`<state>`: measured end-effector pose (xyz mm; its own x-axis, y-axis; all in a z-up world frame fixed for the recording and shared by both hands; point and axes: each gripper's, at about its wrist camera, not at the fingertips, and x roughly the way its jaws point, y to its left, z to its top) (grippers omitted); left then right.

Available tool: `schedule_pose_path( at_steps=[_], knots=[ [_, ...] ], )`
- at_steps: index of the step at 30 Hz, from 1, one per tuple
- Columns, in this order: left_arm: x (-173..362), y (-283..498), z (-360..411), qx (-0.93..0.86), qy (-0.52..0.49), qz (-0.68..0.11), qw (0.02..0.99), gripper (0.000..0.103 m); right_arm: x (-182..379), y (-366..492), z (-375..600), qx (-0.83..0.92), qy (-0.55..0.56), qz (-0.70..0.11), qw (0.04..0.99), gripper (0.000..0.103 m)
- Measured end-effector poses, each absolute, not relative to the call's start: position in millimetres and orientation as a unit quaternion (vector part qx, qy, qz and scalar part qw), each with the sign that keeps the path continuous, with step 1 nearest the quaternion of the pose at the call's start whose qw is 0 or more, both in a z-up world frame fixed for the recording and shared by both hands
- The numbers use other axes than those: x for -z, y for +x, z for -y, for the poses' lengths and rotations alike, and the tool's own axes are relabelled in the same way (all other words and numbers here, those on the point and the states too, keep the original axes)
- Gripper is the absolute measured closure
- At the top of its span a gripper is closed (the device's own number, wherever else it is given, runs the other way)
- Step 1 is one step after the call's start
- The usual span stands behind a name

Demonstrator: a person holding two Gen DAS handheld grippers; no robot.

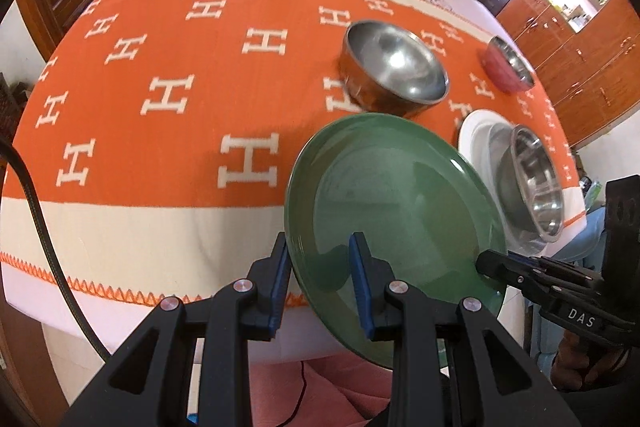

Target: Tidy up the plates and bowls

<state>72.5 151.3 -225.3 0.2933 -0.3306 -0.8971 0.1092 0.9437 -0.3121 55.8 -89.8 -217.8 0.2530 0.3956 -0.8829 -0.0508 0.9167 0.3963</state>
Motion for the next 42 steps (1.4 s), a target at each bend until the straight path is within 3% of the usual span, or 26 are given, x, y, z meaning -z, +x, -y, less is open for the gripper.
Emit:
schedule_pose_path(
  at_steps=[20, 32, 39, 42],
  knots=[
    [255.0, 99.6, -134.1, 0.138, -0.064, -0.611, 0.777, 0.077, 241.2, 71.6, 82.0, -0.112, 0.117, -0.632, 0.758, 0.080],
    [272.6, 117.9, -135.4, 0.159, -0.041, -0.632, 0.758, 0.076, 242.9, 77.3, 53.9, -0.083, 0.022, -0.637, 0.766, 0.077],
    [270.1, 129.8, -130.3, 0.199, -0.007, -0.631, 0.750, 0.070, 244.2, 81.4, 46.7, -0.063, 0.027, -0.647, 0.759, 0.075],
    [265.6, 137.2, -135.2, 0.222, -0.001, -0.627, 0.747, 0.067, 242.5, 82.5, 45.8, -0.056, 0.036, -0.651, 0.757, 0.069]
  ],
)
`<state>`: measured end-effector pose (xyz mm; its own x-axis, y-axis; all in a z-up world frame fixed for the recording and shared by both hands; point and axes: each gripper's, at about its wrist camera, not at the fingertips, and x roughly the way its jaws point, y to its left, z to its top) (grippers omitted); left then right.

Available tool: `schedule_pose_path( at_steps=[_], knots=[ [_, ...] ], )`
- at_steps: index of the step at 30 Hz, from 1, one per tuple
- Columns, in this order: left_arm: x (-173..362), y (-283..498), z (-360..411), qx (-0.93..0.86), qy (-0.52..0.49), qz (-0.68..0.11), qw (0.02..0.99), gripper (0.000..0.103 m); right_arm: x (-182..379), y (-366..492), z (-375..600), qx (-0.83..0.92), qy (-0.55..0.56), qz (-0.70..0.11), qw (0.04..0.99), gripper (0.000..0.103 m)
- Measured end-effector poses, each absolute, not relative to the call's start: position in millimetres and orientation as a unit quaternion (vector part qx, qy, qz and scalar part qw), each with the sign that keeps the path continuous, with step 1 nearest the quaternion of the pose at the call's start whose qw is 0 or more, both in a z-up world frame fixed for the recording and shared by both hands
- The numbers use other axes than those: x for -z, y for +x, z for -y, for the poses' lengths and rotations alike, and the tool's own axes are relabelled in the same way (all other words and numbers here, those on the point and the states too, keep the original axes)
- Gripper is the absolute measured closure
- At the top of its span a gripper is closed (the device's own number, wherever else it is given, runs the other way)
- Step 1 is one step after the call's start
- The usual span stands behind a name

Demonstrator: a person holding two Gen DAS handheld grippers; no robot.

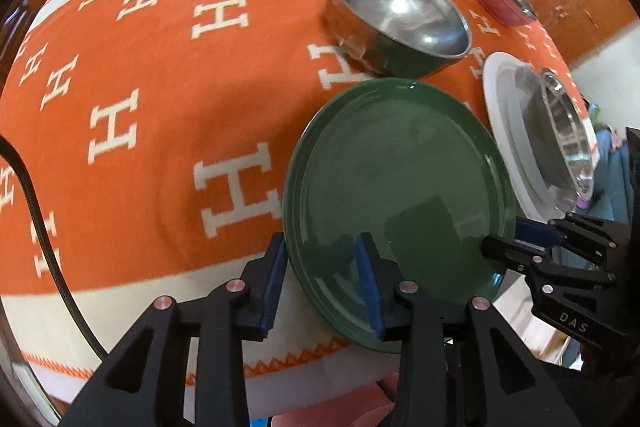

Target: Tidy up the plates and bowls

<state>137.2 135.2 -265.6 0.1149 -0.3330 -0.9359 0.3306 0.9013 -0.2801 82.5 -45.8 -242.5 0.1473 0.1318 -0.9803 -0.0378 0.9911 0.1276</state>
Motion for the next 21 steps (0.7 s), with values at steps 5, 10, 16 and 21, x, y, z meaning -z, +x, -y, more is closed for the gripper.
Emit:
schedule_pose_path(
  at_steps=[5, 10, 16, 21],
  knots=[
    [254.6, 157.6, -143.0, 0.260, 0.009, -0.615, 0.745, 0.056, 236.2, 82.3, 42.9, -0.040, 0.040, -0.651, 0.757, 0.060],
    [238.1, 174.6, -148.3, 0.289, 0.012, -0.592, 0.752, 0.045, 219.7, 85.3, 42.1, -0.014, 0.042, -0.635, 0.771, 0.057],
    [210.2, 192.3, -147.8, 0.323, 0.011, -0.556, 0.766, 0.041, 195.7, 92.4, 40.0, 0.008, 0.035, -0.601, 0.798, 0.057],
    [190.0, 199.2, -134.4, 0.342, 0.017, -0.529, 0.776, 0.037, 176.6, 97.6, 37.9, 0.016, 0.020, -0.569, 0.822, 0.057]
  ],
)
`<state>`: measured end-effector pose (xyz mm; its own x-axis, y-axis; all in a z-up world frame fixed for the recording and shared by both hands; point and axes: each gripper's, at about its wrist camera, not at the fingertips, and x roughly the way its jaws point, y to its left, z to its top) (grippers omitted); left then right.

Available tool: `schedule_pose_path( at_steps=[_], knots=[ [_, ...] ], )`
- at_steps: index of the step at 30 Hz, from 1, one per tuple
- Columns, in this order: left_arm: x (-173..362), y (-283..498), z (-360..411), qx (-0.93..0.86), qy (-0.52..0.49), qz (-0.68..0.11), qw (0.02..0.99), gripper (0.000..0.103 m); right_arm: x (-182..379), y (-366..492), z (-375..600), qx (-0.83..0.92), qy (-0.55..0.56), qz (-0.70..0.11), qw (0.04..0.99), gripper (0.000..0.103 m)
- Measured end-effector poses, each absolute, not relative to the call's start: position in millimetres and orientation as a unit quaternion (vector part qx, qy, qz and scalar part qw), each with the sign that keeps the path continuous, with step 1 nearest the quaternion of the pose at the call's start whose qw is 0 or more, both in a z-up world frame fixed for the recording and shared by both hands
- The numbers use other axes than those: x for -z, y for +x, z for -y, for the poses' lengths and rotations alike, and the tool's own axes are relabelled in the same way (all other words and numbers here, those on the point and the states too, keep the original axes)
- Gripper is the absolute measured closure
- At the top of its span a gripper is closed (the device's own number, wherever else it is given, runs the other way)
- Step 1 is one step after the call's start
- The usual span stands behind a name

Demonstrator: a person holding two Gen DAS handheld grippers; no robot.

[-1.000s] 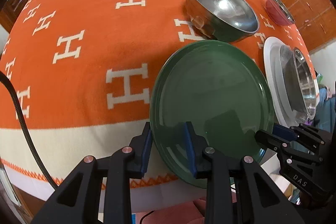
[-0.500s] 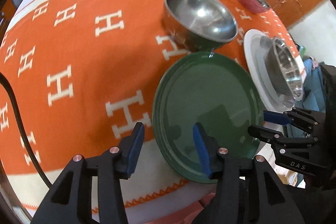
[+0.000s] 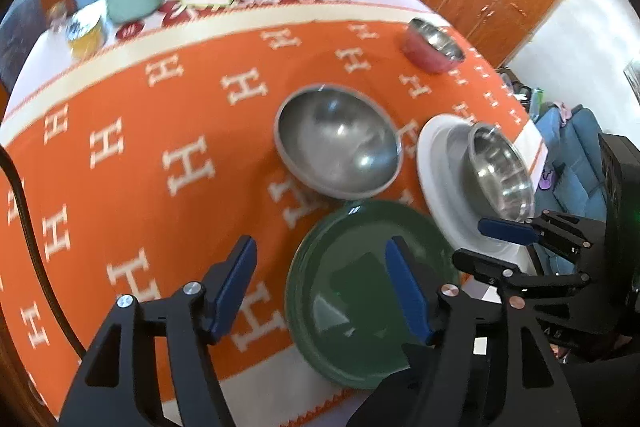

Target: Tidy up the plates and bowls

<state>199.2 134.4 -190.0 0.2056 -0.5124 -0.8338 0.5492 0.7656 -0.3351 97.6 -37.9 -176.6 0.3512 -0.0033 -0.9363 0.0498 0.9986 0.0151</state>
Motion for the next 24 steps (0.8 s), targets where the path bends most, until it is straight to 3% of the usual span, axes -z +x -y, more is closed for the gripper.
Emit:
schedule_pose_path(
  at_steps=[22, 24],
  knots=[
    [128.4, 179.4, -46.7, 0.260, -0.012, -0.491, 0.832, 0.035, 115.8, 106.5, 124.3, -0.059, 0.010, -0.447, 0.893, 0.056],
    [119.4, 175.0, -34.0, 0.253, -0.017, -0.488, 0.835, 0.030, 111.8, 105.8, 134.3, -0.068, 0.010, -0.441, 0.895, 0.057]
  ],
)
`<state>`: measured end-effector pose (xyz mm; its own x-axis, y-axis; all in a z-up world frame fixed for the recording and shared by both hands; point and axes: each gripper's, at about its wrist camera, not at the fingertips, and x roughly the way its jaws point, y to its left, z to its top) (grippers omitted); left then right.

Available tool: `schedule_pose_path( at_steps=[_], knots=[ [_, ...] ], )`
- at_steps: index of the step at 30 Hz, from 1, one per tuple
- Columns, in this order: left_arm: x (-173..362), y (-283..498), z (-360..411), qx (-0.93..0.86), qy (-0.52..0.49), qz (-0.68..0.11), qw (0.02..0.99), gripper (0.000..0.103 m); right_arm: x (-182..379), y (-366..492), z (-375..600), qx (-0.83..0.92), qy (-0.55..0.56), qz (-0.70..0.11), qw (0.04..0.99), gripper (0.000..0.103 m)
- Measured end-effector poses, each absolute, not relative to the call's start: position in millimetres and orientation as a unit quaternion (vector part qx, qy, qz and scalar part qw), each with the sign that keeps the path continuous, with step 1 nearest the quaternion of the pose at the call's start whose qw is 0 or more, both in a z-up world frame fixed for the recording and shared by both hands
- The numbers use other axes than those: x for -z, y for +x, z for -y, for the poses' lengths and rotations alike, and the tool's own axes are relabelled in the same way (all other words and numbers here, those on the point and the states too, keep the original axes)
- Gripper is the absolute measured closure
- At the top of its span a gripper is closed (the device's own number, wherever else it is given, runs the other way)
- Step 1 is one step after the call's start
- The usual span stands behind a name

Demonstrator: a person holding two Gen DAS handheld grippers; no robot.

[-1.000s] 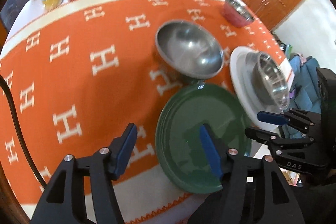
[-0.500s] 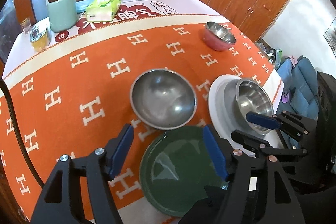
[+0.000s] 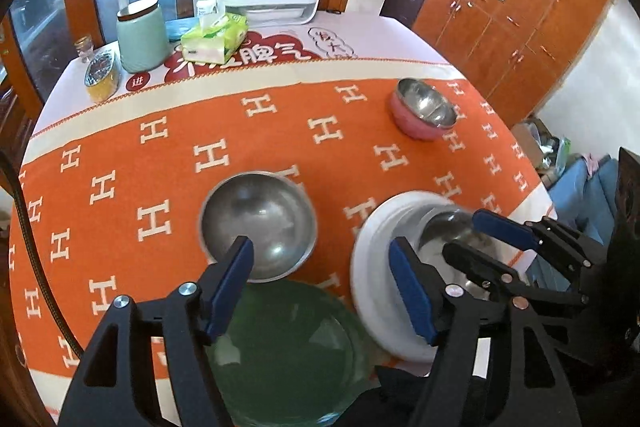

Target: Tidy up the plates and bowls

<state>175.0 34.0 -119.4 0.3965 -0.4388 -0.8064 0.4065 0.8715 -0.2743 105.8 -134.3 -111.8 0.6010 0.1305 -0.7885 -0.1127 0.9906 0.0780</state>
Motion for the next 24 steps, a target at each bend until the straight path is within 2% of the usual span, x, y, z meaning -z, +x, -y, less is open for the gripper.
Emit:
schedule_pose_path(
  at_steps=[14, 16, 24],
  knots=[
    [80.3, 171.3, 61.5, 0.241, -0.038, -0.482, 0.841, 0.026, 86.3, 106.5, 226.3, -0.084, -0.009, -0.412, 0.907, 0.056],
    [78.0, 174.8, 74.1, 0.242, -0.037, -0.484, 0.840, 0.025, 83.1, 108.4, 240.5, -0.077, -0.005, -0.409, 0.909, 0.050],
    [71.0, 199.5, 126.1, 0.210, -0.007, -0.504, 0.838, 0.024, 66.1, 121.4, 294.1, -0.057, 0.002, -0.386, 0.921, 0.045]
  ],
)
